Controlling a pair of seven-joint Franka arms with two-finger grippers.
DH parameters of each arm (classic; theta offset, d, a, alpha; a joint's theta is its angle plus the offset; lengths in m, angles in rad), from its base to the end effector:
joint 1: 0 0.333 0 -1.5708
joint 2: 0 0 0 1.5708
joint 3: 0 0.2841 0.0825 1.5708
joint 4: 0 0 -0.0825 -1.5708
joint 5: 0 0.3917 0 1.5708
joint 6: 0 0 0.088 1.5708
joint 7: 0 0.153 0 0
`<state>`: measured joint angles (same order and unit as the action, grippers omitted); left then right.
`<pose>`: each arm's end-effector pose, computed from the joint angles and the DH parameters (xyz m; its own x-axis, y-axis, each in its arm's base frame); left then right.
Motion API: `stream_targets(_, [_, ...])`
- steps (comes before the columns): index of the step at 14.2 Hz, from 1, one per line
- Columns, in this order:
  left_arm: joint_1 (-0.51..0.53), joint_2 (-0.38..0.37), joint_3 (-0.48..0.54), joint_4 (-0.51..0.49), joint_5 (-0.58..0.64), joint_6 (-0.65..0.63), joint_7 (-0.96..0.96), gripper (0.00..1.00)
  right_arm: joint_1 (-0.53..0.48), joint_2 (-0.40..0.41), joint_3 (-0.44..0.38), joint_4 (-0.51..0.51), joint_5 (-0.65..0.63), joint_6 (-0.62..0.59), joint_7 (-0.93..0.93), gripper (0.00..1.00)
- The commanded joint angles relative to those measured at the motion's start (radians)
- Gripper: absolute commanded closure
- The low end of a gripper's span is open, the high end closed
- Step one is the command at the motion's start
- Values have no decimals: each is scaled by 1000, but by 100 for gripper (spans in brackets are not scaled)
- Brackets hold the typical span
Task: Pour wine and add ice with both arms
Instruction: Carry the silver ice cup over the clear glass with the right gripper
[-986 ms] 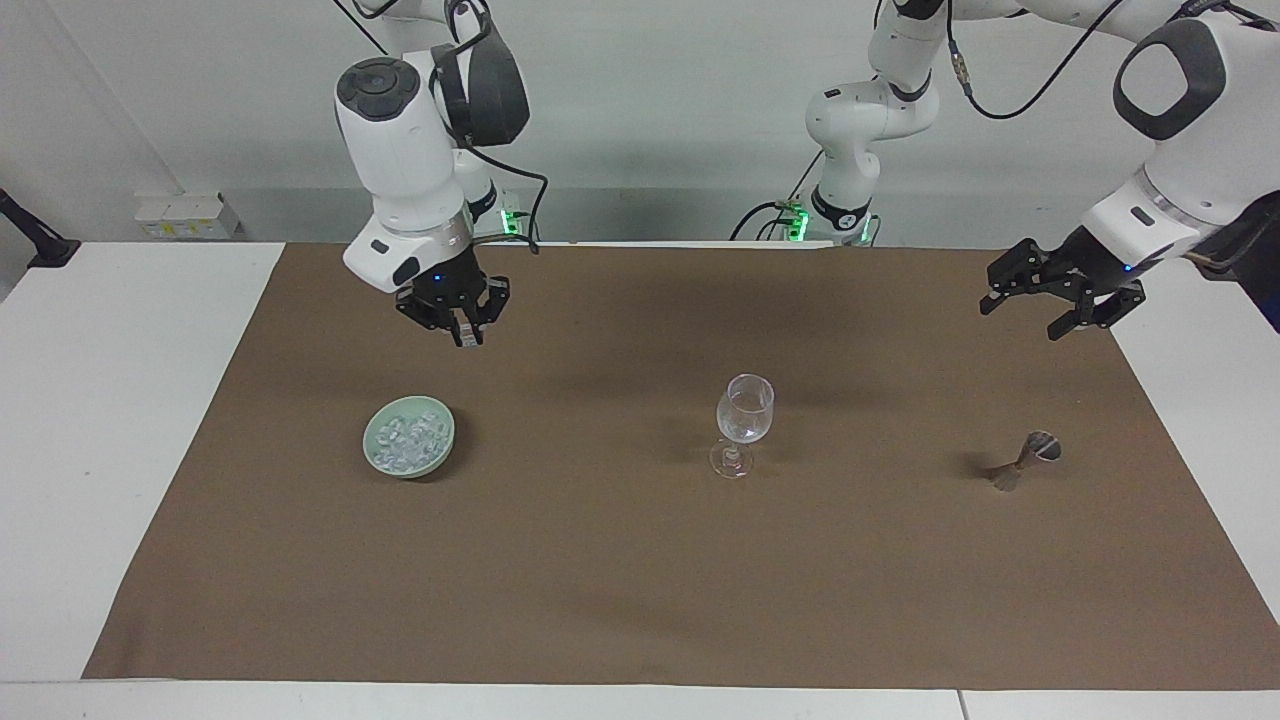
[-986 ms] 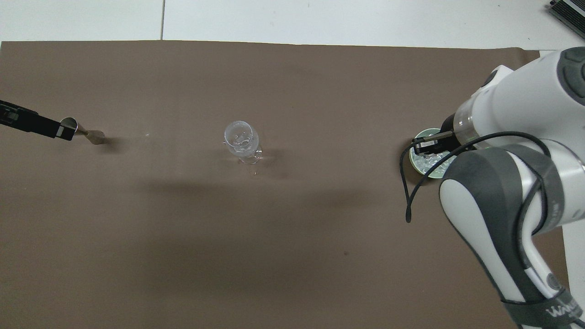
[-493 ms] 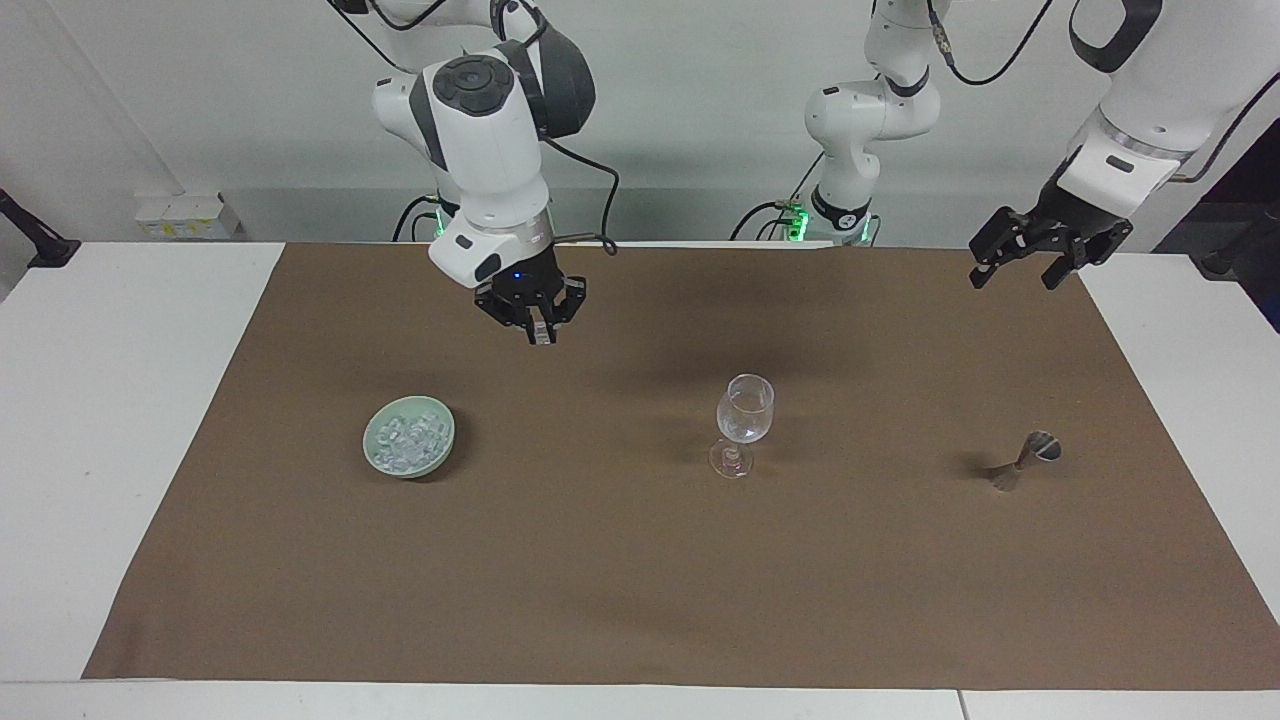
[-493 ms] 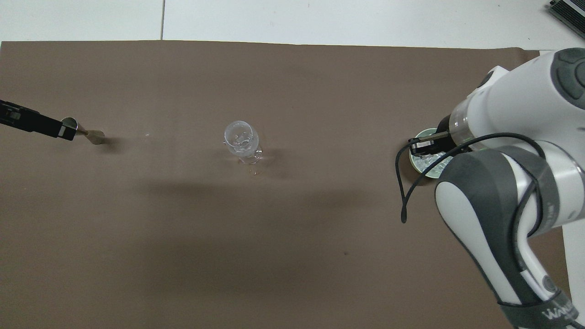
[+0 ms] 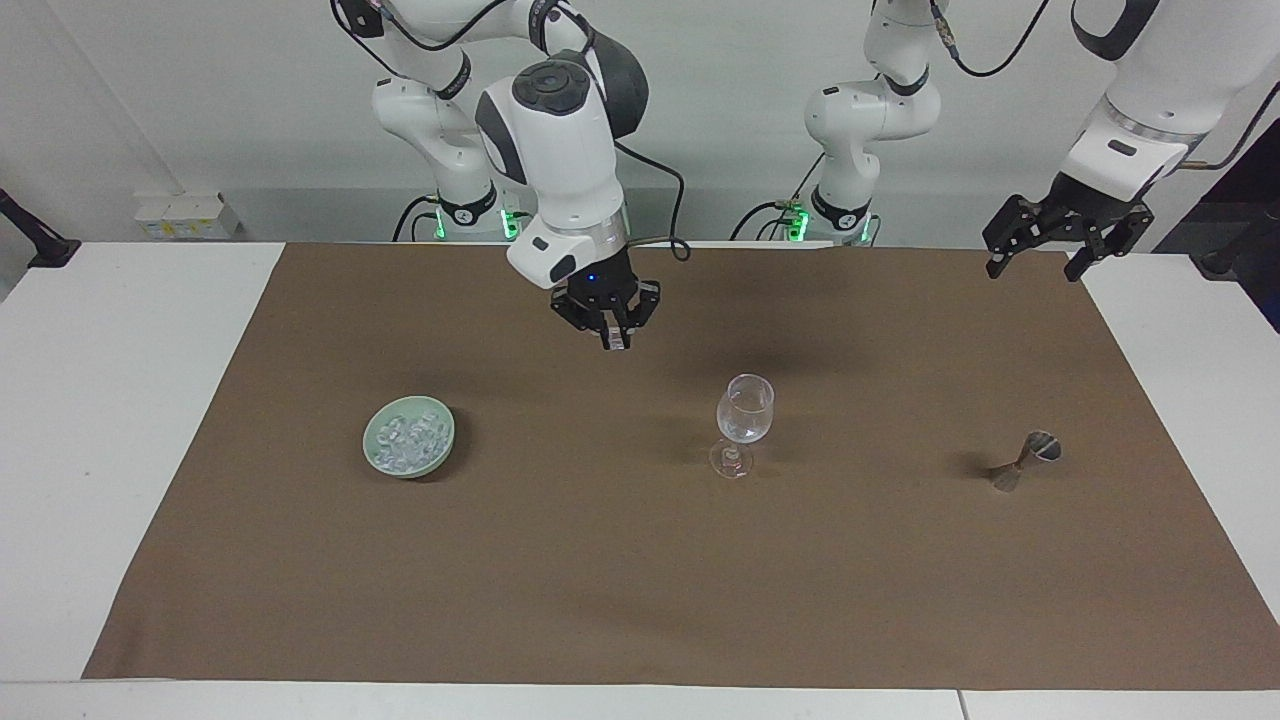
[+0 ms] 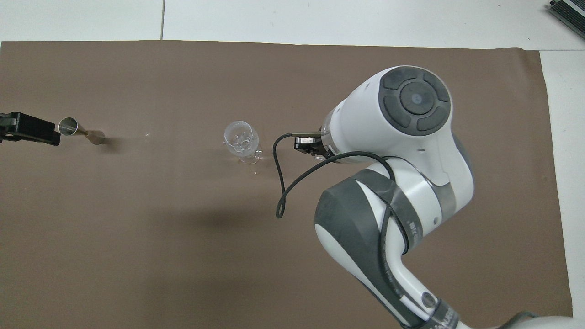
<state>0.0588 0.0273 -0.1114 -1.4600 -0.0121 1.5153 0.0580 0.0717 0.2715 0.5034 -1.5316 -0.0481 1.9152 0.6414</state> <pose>0.5650 -0.0309 0.5793 0.9934 -0.1109 0.0290 -0.1113 -0.9937 0.0134 0.5679 0.3308 0.4522 0.9943 -0.0832 0.0664 -0.0723 -0.9857 -0.1525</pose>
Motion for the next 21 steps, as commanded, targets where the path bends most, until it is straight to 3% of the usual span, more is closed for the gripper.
stream_targets(1, [-10, -15, 4, 26, 26, 0, 17, 0, -4, 75, 55, 99, -47, 15, 81, 100])
stream_targets(7, [4, -20, 18, 24, 15, 0, 29, 0, -4, 132, 110, 113, -61, 143, 179, 100])
stream_targets(10, [-11, -20, 25, 24, 21, 2, 29, 0, 22, 173, 119, 185, -79, 157, 236, 100])
stream_targets(12, [-60, -21, 76, 15, 23, 3, 29, 0, 62, 237, 124, 224, -178, 176, 309, 100])
stream_targets(15, [-109, -20, 128, 15, 14, 16, 29, 0, 65, 314, 214, 271, -323, 176, 394, 100])
stream_targets(21, [-114, -12, 127, 21, 14, 0, 29, 0, 88, 357, 224, 295, -381, 205, 448, 100])
